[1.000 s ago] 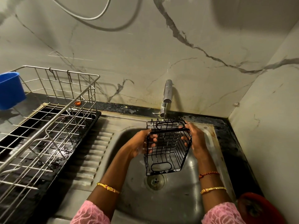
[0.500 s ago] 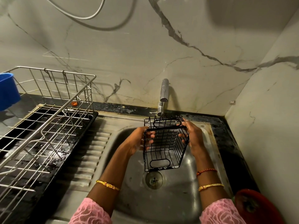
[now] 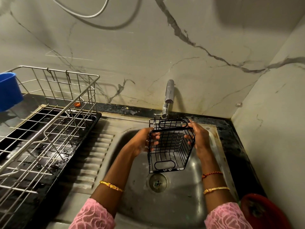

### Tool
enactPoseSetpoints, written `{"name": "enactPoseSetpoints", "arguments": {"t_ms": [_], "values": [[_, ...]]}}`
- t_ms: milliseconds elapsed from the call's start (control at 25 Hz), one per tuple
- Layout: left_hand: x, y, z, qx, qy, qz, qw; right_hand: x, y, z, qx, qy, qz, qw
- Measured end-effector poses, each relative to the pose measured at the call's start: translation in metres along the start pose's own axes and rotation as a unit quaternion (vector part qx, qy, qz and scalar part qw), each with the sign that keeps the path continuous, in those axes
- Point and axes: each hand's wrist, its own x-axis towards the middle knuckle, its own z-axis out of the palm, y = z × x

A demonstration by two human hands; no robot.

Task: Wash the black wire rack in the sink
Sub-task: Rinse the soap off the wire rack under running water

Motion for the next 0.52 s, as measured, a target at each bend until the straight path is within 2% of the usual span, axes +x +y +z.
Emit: {"name": "enactPoseSetpoints", "arguments": {"t_ms": [520], "values": [[0.0001,0.0059,0.0098,0.011,-0.001,0.013,1.000,0.0028,0.0017,-0.0061,0.016,0.031,-0.008,0.999]]}}
